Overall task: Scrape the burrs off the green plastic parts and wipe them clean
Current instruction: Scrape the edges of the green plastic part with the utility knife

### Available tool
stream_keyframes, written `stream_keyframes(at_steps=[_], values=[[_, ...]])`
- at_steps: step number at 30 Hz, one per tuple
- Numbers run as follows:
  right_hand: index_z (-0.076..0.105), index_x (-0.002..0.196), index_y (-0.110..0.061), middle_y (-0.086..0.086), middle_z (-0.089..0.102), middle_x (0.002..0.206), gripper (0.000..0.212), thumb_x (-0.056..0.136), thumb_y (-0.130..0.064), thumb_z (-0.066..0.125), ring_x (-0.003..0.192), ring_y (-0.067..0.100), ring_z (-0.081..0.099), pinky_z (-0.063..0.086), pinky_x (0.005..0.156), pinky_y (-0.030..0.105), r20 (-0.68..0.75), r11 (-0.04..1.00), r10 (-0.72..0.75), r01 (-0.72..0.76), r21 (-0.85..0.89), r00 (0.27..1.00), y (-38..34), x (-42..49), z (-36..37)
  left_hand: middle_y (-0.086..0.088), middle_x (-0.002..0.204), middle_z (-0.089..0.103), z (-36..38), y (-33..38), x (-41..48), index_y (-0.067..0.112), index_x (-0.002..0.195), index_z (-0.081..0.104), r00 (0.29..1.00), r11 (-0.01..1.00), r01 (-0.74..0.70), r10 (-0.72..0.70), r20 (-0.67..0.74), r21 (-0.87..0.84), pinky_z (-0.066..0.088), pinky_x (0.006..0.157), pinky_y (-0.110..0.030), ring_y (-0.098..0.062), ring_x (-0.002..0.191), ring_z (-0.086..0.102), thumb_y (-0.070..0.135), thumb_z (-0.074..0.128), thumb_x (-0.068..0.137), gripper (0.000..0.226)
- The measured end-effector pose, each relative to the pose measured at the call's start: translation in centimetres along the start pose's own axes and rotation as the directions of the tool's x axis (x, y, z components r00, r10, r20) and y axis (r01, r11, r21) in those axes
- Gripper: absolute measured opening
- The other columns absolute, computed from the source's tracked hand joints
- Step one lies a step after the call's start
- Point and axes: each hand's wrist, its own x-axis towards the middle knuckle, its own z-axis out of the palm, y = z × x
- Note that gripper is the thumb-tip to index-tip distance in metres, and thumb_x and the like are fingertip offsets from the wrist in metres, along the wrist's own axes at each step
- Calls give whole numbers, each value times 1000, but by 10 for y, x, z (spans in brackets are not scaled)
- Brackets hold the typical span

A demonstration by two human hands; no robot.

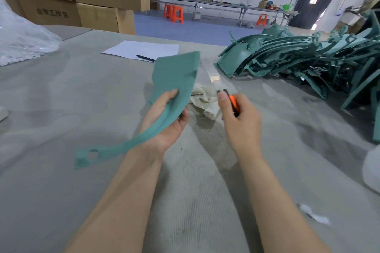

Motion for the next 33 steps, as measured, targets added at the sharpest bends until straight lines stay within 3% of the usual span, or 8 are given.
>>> stream_keyframes(at_steps=[2,8,14,19,26,29,33], values=[[48,74,-11,12,57,66,59,83,-69,42,60,25,50,40,56,40,-64,1000,11,-10,14,998,4,5,-6,1,67,63,2,-3,-1,14,83,60,1000,997,16,-16,-3,81,47,46,-14,-8,54,55,11,58,90,8],[52,78,-11,14,57,69,61,81,-71,41,65,26,52,39,58,36,-151,998,60,-58,19,987,14,11,-17,2,63,65,7,-8,-7,14,72,62,998,972,57,-58,-2,228,44,42,-15,-9,49,57,7,59,87,17],[52,80,-7,17,57,71,57,89,-62,46,68,31,53,40,58,36,-174,998,65,-65,4,983,17,14,-20,-1,61,64,7,-6,-9,13,66,63,995,965,99,-102,-3,244,43,40,-15,-10,45,56,6,58,87,22],[50,79,-4,20,55,70,55,92,-58,49,69,33,51,40,57,39,-132,999,49,-46,25,990,15,10,-16,-2,62,63,7,-4,-9,11,75,60,993,970,118,-120,-1,212,43,40,-14,-9,43,55,6,54,88,15],[50,78,-3,20,52,69,55,92,-56,49,66,32,47,33,56,32,-117,998,16,-9,59,993,14,10,-14,-3,69,60,6,-4,-8,10,80,60,988,970,151,-155,9,191,43,41,-14,-10,44,54,8,55,86,8],[51,75,-7,16,49,64,54,91,-58,49,64,31,47,34,56,32,-98,998,8,-2,67,995,13,9,-14,-2,70,59,5,-4,-8,10,81,61,985,966,166,-172,17,197,43,41,-14,-9,44,53,8,59,76,6],[45,66,-21,-7,38,54,42,92,-54,52,66,33,53,38,58,36,-64,998,16,-13,57,998,12,7,-12,-2,68,58,4,-4,-9,9,82,61,982,968,180,-186,21,175,44,41,-15,-9,45,55,10,62,67,15]])
